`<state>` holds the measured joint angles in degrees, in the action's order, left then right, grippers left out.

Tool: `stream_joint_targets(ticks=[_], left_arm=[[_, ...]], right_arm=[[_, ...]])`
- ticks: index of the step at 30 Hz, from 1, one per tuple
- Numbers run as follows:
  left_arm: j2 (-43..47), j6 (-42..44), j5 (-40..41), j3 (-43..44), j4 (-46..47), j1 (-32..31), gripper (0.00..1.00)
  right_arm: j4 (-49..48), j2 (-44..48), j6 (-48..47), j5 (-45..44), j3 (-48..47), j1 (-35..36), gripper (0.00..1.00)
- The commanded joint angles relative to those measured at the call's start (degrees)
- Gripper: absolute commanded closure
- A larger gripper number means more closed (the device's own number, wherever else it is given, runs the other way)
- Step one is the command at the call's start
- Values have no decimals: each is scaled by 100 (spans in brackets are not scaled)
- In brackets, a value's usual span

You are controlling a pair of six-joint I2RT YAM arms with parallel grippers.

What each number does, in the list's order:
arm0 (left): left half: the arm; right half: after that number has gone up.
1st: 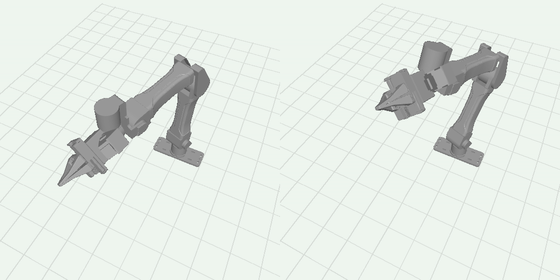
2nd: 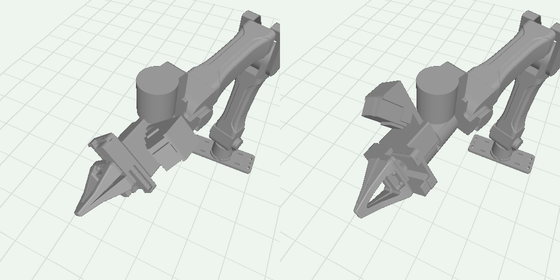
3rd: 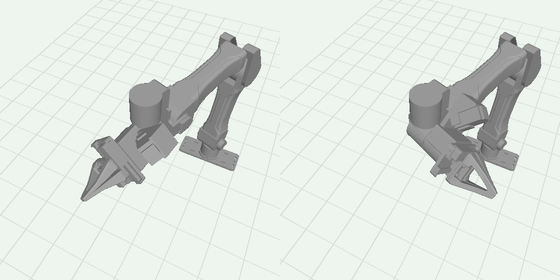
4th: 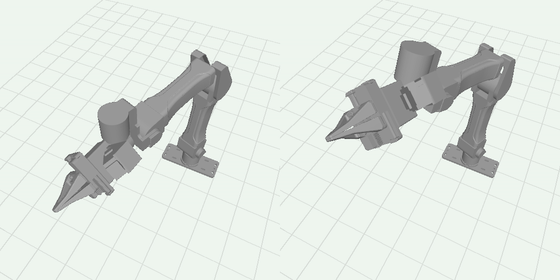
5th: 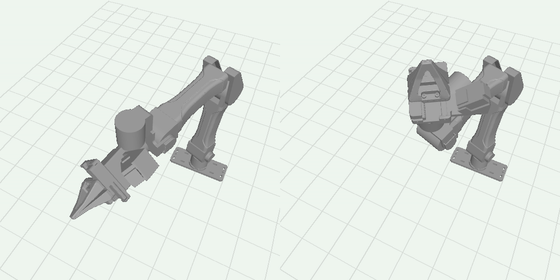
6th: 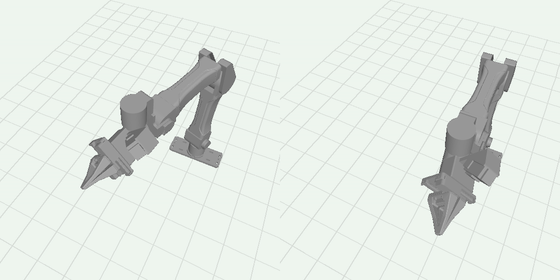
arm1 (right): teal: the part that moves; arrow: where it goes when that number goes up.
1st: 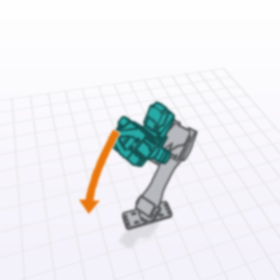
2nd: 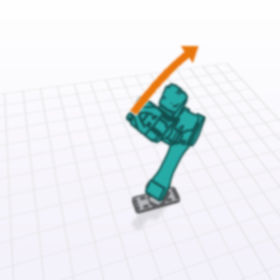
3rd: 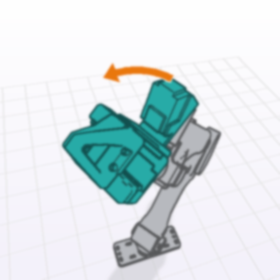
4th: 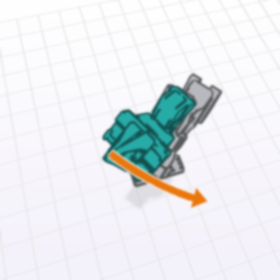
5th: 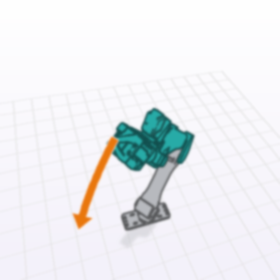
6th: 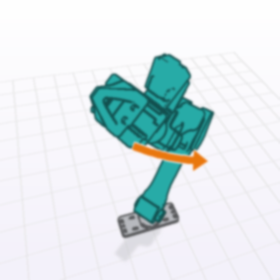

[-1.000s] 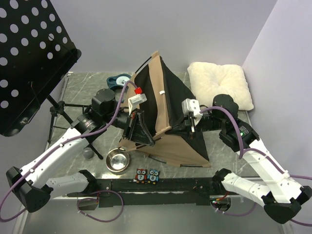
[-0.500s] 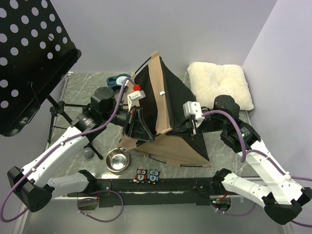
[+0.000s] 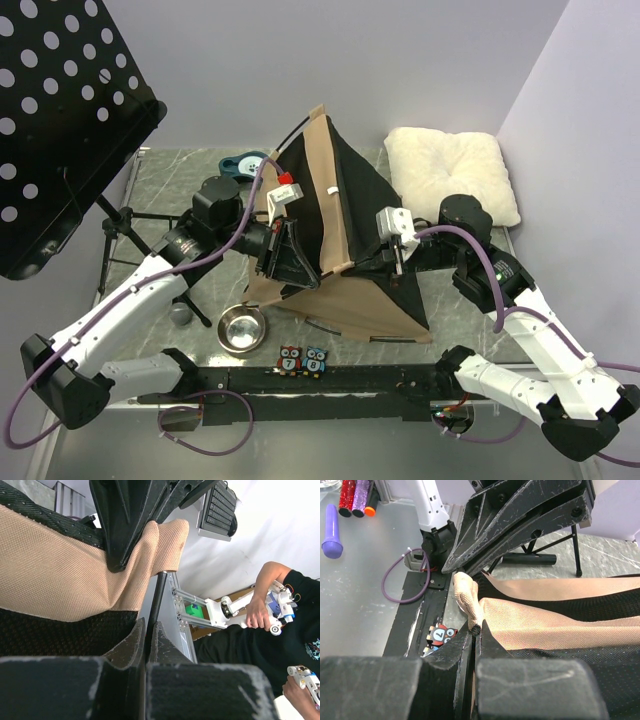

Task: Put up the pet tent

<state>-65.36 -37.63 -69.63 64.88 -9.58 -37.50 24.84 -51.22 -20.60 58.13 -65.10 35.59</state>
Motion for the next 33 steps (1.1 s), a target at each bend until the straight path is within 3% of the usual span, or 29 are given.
stream_joint_targets(ticks=[1,19,31,33], left_arm=[[-117,-157,248,130,-299,-47,99],[-345,-421,327,393,97,-117,99],[-486,580,547,1044,-483,-408,99],[-442,799,503,1131,-728,-294,76]], right_arm=[[-199,104,21,322,-73,-9,100],[109,25,-278,234,-90,185,100],[293,-239,-471,76,-125,483,100],[250,-248,-392,15,-248,475,100]])
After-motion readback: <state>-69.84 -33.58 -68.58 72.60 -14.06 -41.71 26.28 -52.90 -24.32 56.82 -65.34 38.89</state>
